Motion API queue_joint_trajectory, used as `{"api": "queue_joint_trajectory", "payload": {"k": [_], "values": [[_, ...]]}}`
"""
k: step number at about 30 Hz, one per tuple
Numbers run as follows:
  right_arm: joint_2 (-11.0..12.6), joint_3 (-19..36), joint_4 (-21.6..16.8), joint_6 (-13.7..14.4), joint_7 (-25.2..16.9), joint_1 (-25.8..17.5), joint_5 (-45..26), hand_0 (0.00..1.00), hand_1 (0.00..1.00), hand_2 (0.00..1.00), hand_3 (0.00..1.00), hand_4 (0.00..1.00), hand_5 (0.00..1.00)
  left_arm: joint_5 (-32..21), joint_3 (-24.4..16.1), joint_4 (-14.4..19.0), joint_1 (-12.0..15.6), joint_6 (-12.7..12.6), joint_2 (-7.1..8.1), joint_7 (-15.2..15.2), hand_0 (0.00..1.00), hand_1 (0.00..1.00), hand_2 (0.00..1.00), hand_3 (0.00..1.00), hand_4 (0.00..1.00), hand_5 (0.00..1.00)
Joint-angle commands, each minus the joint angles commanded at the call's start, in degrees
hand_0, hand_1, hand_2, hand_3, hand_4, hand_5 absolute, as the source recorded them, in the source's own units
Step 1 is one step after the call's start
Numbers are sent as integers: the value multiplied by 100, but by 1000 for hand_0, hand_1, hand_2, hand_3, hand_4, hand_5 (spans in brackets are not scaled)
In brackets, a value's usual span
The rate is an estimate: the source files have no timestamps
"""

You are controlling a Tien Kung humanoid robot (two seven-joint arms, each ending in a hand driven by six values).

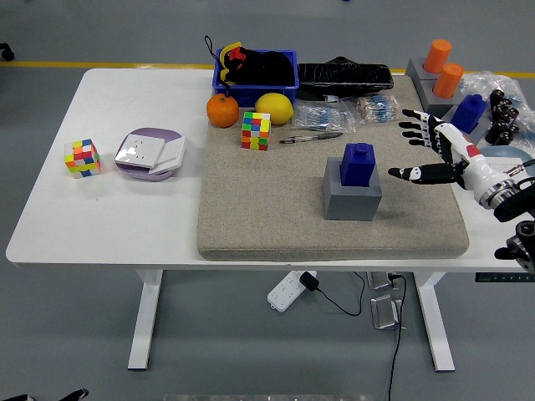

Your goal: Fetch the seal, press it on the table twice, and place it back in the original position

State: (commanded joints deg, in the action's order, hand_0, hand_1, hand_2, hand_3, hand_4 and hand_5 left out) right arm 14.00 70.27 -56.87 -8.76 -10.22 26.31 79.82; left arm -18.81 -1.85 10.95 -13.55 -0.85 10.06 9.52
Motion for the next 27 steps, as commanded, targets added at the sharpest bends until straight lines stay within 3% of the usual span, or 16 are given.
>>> {"api": "queue_joint_trajectory", "payload": {"k": [10,17,27], "values": [[-144,-449,253,98,-142,88,-393,847,794,797,877,998,2,11,-12,2,1,7,-17,8,810,783,758,797,673,438],[-280,-688,439,302,-281,246,-625,833,777,782,855,998,2,15,18,14,-40,7,-14,-5,810,783,760,797,674,438],[-348,-837,532,356,-337,273,-754,798,751,763,835,971,2,108,-72,5,1,20,-36,29,810,784,760,797,675,440]]}}
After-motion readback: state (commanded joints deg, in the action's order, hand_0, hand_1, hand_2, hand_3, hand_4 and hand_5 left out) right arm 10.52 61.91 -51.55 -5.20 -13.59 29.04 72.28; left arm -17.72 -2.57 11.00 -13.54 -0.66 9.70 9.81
